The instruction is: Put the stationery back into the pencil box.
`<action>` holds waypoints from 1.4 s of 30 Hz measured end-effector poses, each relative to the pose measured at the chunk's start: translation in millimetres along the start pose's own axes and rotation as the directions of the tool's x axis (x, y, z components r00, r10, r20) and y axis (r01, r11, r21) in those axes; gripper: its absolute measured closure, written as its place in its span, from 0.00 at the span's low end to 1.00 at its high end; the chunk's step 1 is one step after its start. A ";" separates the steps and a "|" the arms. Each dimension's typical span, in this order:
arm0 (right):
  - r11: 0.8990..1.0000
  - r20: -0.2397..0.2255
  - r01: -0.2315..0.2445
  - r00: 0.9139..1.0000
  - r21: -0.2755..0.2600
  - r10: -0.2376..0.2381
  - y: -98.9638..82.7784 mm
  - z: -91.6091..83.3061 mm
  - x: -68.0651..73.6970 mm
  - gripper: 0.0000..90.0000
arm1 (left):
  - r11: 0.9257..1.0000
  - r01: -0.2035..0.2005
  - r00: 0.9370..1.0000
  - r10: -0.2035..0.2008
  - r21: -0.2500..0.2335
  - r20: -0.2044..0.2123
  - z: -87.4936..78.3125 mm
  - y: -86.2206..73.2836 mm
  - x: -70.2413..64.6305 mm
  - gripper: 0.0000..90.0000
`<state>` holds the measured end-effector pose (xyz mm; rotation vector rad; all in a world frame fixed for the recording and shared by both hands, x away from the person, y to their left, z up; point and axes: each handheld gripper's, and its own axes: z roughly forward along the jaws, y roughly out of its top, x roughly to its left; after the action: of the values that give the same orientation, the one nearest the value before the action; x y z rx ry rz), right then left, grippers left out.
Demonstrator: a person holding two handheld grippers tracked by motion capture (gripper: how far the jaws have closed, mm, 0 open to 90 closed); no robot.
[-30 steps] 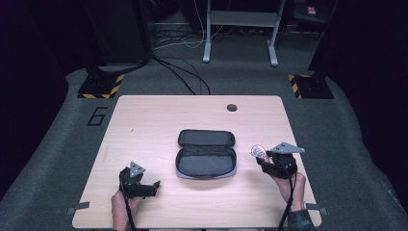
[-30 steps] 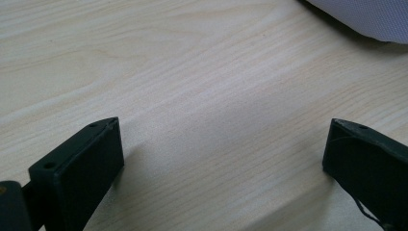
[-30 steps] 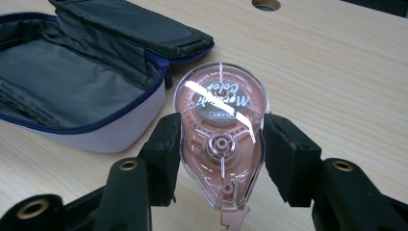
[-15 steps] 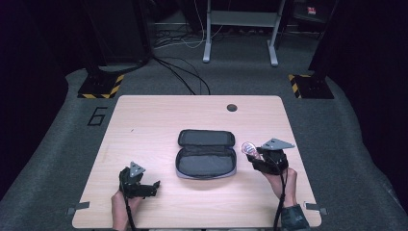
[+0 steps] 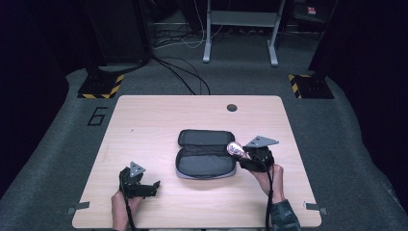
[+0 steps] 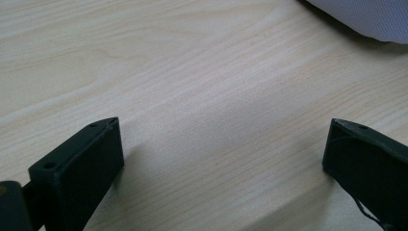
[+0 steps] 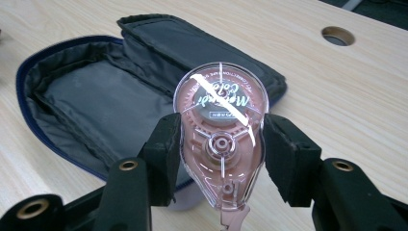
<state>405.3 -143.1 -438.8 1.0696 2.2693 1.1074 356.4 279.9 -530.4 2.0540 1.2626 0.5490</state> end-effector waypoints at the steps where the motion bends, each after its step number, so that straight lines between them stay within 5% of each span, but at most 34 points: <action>1: 1.000 -0.008 -0.002 1.000 0.008 0.002 1.5 2.0 2.3 0.55 | 1.000 0.000 1.000 0.000 0.000 0.000 0.0 0.0 0.0 0.01; 24: 0.998 -0.103 0.043 0.994 0.047 -0.038 16.1 46.1 32.2 0.55 | 1.000 0.000 1.000 0.000 0.000 0.000 0.0 0.0 0.0 0.01; 39: 0.984 -0.133 0.091 0.989 0.152 -0.071 10.7 85.4 49.2 0.55 | 1.000 0.004 1.000 -0.004 -0.004 -0.001 0.0 -0.2 -0.6 0.01; 42: 0.981 -0.133 0.071 0.990 0.182 -0.047 9.8 92.0 52.2 0.55 | 1.000 0.004 1.000 -0.004 -0.002 0.000 -0.2 -0.1 -0.5 0.01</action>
<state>434.5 -53.6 -487.9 1.0190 2.5310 0.9805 356.0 279.5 -530.3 2.0498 1.2656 0.5478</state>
